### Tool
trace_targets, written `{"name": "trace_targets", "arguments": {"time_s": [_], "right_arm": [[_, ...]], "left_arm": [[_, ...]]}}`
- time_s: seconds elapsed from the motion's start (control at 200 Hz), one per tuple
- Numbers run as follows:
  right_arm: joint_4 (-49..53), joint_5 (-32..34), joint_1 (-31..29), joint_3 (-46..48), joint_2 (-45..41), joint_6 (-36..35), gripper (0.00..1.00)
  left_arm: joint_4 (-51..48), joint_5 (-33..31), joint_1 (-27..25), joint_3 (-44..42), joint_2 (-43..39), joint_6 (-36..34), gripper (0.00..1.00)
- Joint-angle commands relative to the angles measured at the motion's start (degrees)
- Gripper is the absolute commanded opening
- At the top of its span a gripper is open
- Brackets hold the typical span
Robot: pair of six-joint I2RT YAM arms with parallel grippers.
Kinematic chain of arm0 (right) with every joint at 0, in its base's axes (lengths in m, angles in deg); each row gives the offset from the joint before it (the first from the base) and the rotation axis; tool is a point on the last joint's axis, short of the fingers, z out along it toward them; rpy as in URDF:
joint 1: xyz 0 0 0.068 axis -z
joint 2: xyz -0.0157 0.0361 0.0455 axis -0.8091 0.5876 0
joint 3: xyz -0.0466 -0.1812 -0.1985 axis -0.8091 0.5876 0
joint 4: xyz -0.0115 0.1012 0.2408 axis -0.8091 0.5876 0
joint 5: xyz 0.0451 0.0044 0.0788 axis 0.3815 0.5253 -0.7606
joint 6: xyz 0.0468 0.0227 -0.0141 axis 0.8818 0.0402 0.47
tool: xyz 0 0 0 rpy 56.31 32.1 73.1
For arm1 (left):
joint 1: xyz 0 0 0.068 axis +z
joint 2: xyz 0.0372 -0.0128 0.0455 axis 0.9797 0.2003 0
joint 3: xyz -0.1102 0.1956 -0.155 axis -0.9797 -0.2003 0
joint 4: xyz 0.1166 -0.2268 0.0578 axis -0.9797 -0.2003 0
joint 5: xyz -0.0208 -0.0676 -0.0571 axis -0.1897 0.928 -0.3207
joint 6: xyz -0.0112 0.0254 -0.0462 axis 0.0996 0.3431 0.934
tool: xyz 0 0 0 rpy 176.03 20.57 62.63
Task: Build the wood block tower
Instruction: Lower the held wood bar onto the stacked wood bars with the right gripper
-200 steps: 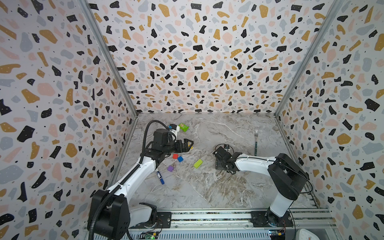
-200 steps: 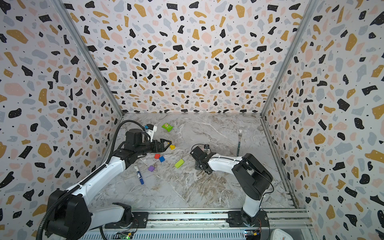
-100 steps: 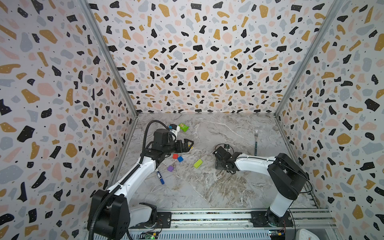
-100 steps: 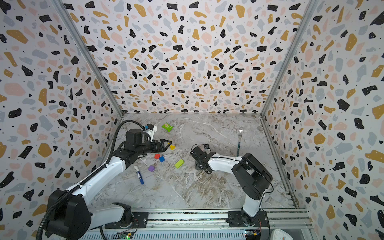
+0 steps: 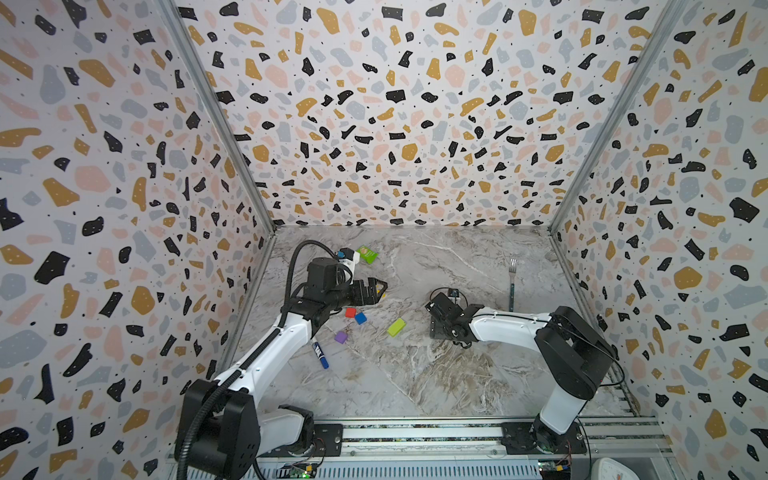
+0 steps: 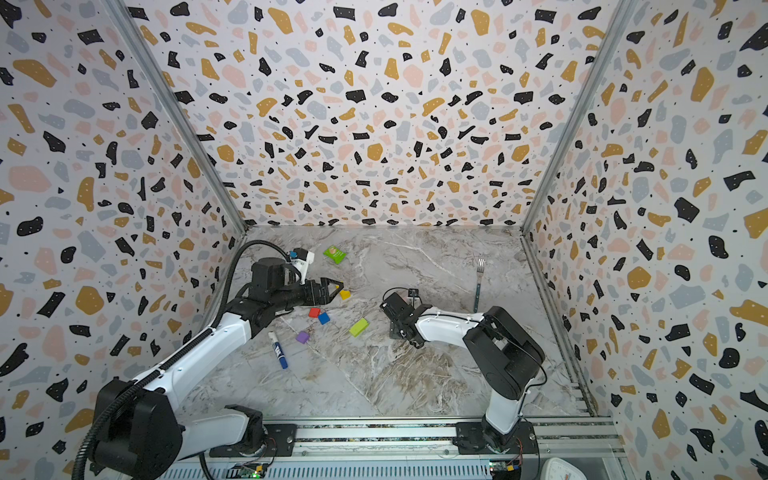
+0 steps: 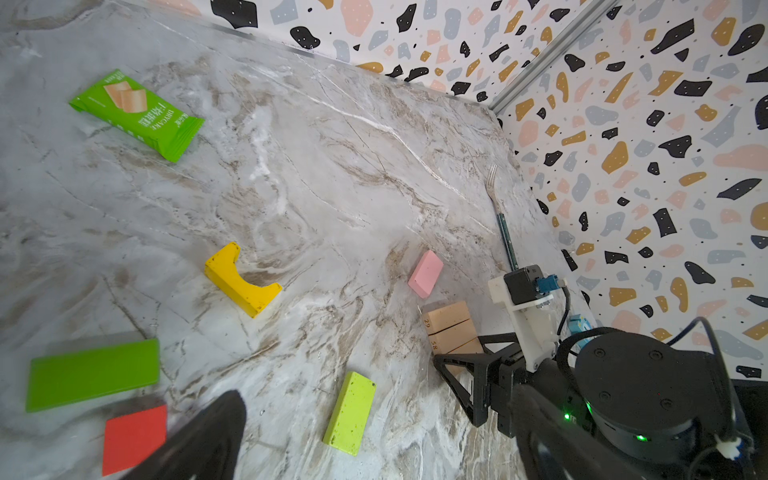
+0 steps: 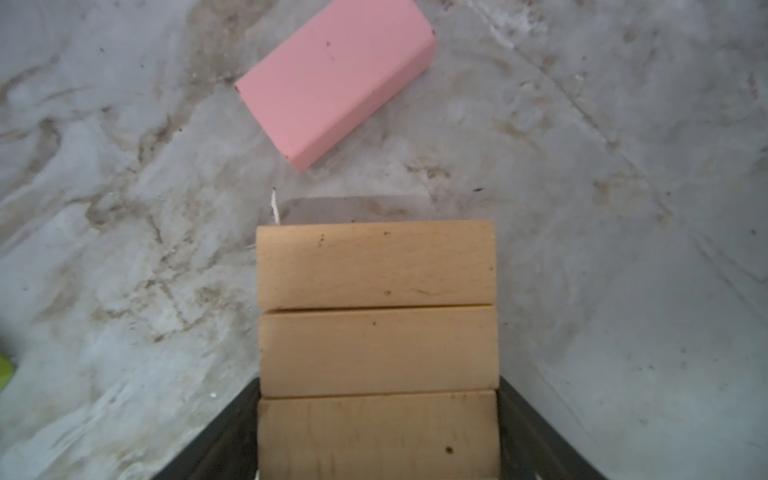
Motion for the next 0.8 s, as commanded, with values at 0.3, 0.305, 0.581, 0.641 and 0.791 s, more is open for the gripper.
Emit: {"name": "trace_targets", "arguments": {"time_s": [0.3,0.305,0.581,0.641,0.791], "right_arm": [[2.59,-1.00,0.49,-0.05,0.78,1.35,0.87],[2.59,-0.98,0.54,-0.01,0.77,1.37,0.87],[2.61,-0.45,0.49,-0.08,0.46,1.49,0.84],[2.59,-0.37,0.49,-0.28,0.57,1.50,0.84],[2.68,-0.09,0.49,-0.42,0.76,1.55,0.83]], "left_arm": [[0.37,0.51,-0.21,0.07,-0.78,-0.85,1.00],[0.42,0.49,-0.22,0.07,-0.75,-0.83,1.00],[0.39,0.48,-0.27,0.07,-0.82,-0.82,1.00],[0.37,0.47,-0.25,0.07,-0.86,-0.89,1.00],[0.38,0.46,-0.27,0.02,-0.92,-0.90,1.00]]}}
